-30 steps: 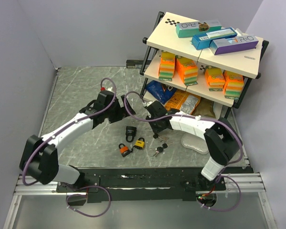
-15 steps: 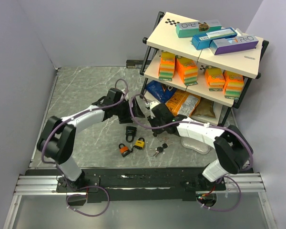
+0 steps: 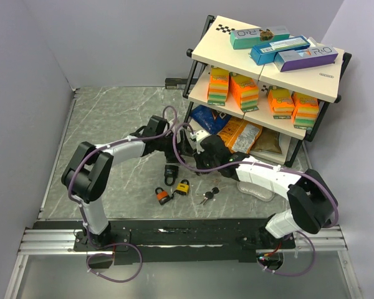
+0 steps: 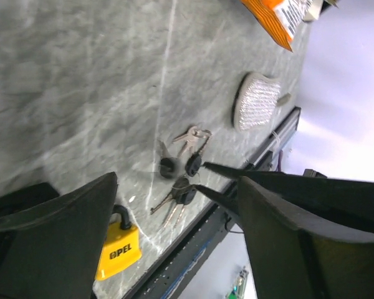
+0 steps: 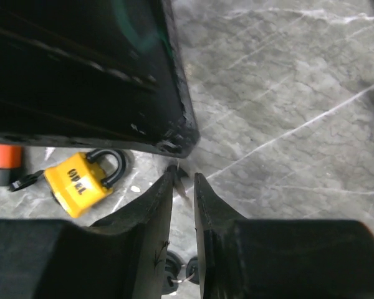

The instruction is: Unlock with the key

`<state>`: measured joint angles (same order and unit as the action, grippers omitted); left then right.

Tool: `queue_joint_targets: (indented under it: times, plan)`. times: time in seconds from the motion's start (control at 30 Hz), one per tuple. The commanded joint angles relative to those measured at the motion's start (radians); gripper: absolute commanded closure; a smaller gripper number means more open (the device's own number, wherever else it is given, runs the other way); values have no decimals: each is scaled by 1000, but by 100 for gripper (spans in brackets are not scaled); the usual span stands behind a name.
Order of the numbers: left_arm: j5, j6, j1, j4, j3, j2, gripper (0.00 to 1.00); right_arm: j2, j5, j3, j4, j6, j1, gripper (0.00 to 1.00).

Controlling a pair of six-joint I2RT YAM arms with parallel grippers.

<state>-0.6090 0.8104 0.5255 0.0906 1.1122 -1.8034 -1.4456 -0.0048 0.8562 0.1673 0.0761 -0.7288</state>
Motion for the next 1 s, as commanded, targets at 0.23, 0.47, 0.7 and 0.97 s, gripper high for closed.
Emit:
queue_joint_targets:
  times: [0.23, 0.47, 0.7, 0.97]
  plan:
    - [-68, 9, 22, -19, 72, -53, 31, 53, -4, -9, -51, -12, -12, 100]
    - [116, 61, -21, -75, -30, 113, 11, 31, -34, -6, -38, -13, -12, 99]
    - [305, 115, -74, -115, -179, 311, 7, -41, -66, 52, 6, -6, -35, 57]
    - [388, 78, -97, -23, -238, 473, 5, -188, -133, 156, 40, 121, -55, 47]
